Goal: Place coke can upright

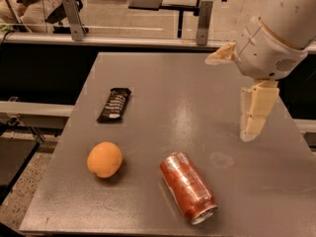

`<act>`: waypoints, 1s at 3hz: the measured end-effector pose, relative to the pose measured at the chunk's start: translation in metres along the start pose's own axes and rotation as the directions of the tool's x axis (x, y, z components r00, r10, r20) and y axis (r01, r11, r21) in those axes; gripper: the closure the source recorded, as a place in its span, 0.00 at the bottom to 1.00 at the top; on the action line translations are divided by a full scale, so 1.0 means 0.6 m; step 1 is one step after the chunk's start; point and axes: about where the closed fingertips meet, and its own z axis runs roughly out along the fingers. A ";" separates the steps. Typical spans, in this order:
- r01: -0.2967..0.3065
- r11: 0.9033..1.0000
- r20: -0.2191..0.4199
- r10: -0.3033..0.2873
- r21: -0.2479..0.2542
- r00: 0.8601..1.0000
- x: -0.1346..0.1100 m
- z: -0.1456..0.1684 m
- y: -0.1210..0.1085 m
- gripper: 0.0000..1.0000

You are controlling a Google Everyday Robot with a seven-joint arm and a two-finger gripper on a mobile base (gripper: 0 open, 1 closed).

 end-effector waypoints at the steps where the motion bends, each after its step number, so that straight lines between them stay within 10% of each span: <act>1: 0.169 0.985 0.086 -0.166 -0.025 0.982 -0.043 0.016 0.008 0.00; 3: 0.579 0.815 0.085 -0.576 -0.006 0.813 -0.108 0.053 0.090 0.00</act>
Offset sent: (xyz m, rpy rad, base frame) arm -0.0726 0.0646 -0.0276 -0.0342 -0.1501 0.7746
